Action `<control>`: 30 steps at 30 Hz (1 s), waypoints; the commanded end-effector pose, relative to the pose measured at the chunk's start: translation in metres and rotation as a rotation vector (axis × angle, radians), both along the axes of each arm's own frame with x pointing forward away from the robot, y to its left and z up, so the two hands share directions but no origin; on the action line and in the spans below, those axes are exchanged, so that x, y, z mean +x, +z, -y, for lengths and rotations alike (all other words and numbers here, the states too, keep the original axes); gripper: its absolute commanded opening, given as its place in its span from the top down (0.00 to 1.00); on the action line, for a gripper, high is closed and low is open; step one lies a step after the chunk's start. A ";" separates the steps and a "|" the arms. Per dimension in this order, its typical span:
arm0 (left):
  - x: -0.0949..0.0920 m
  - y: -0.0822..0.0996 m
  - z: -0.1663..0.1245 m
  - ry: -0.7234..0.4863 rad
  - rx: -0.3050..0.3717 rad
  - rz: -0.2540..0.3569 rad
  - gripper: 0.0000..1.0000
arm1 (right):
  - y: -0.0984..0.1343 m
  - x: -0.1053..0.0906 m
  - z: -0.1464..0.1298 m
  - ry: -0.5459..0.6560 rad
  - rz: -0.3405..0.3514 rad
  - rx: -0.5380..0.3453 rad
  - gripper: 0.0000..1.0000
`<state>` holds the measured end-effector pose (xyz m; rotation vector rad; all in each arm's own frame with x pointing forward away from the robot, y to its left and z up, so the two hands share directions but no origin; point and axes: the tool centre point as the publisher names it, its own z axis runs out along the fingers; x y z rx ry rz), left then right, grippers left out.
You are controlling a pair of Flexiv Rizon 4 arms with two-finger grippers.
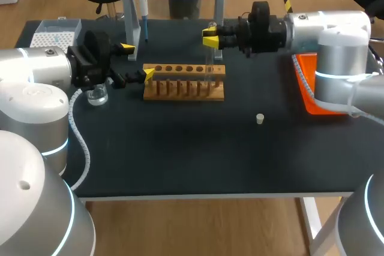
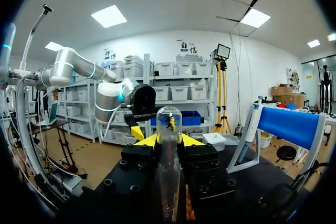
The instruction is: Invert the test tube, pick up the pipette, mount the tip to pipette, aspirate from beaker and dispense into the tube, eject the tip, return the pipette, and cap with the stopper.
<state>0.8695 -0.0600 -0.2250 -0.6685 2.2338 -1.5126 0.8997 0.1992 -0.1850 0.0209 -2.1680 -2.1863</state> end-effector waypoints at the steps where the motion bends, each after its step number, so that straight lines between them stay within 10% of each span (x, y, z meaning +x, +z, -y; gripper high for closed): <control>1: -0.001 -0.002 -0.001 0.001 -0.006 0.007 0.00 | 0.000 0.000 0.001 0.003 0.000 0.000 1.00; 8: -0.001 -0.002 -0.001 0.001 -0.006 0.007 0.00 | 0.000 0.000 0.001 0.003 0.000 0.000 1.00; 23: -0.001 -0.002 -0.001 0.001 -0.006 0.007 0.00 | 0.012 0.023 0.002 -0.070 -0.905 -0.071 1.00; 30: -0.001 -0.002 -0.001 0.001 -0.006 0.007 0.00 | 0.016 0.014 0.006 -0.038 -1.213 -0.070 1.00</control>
